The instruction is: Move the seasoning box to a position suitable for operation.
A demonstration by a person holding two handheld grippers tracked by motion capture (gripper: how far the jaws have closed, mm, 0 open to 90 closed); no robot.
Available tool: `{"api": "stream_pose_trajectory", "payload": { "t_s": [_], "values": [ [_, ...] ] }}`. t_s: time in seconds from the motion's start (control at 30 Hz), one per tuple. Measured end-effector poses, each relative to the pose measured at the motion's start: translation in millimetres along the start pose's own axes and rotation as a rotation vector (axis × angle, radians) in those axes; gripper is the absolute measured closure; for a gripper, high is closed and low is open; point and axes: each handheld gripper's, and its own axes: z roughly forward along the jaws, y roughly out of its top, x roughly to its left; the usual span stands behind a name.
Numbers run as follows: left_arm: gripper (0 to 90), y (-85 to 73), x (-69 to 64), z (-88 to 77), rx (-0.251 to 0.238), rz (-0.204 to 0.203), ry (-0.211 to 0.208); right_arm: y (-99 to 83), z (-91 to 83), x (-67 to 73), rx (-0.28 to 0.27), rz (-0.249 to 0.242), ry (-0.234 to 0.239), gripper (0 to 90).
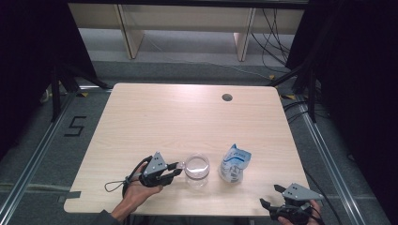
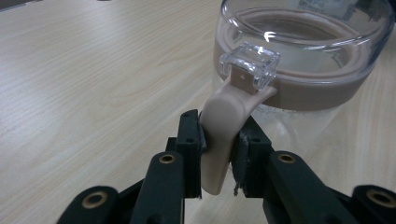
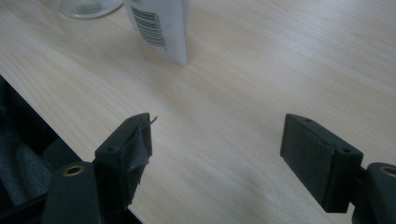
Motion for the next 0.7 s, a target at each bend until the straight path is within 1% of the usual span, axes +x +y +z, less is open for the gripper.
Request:
{"api": "stream_pose_trajectory", "payload": {
  "t_s": [0.07,0.1,0.13,0.17,0.2,0.27,0.3,0.33,0.37,0.43,0.47,0.5,0.57,0.6,0.63,0.7],
  "values": [
    [74.1,0.0,-2.5,0.1,0.002,-0.007,-0.003,0.0,0.0,0.3,-0.004,-0.003,-0.006,25.9],
    [74.1,-0.1,-3.0,0.1,0.003,-0.005,-0.002,0.0,-0.3,0.8,0.002,0.003,-0.003,25.9],
    [74.1,0.0,-2.7,0.1,0.003,0.002,-0.004,0.0,-0.1,-0.1,-0.001,-0.008,-0.002,25.9],
    [74.0,0.0,-2.7,0.1,0.003,0.002,-0.004,0.0,-0.1,-0.1,-0.001,-0.008,-0.002,25.9],
    [74.0,0.3,-2.7,0.2,0.003,0.004,-0.003,-0.1,-0.4,0.6,0.002,0.001,-0.003,25.9],
    [74.0,0.7,-3.5,0.8,0.001,0.005,-0.003,-0.1,-0.2,0.7,-0.002,0.002,-0.004,25.9],
    [74.0,0.8,-4.0,0.7,0.006,0.010,-0.003,0.0,0.0,0.1,-0.002,-0.006,-0.005,25.9],
    [74.0,0.6,-5.4,0.5,0.011,-0.006,0.002,0.2,0.4,-0.1,-0.005,-0.014,-0.002,25.9],
    [74.0,1.0,-4.3,0.3,0.013,0.015,-0.003,0.2,0.5,0.4,-0.006,-0.008,0.000,25.9],
    [74.0,0.3,-4.6,0.7,0.005,0.013,-0.004,0.3,0.4,0.6,-0.005,-0.007,-0.001,25.9],
    [74.0,0.3,-3.9,0.5,0.011,0.025,-0.002,0.3,0.2,0.2,-0.007,-0.013,-0.008,25.9],
    [74.0,0.1,-4.6,0.7,0.005,0.018,-0.005,0.2,0.5,0.5,-0.005,-0.005,-0.001,25.9],
    [73.9,-0.2,-7.0,1.3,-0.002,0.003,-0.017,0.4,0.2,0.2,-0.006,-0.012,-0.008,25.9],
    [73.9,-0.2,-7.0,1.3,-0.002,0.003,-0.017,0.4,0.2,0.2,-0.006,-0.012,-0.008,25.9],
    [73.9,0.2,-6.5,1.2,0.001,0.021,-0.022,0.3,0.5,0.1,-0.008,-0.015,-0.008,25.9],
    [73.7,0.2,-7.2,1.3,0.002,0.014,-0.024,0.4,0.7,0.1,-0.008,-0.016,-0.008,25.9]
  ]
}}
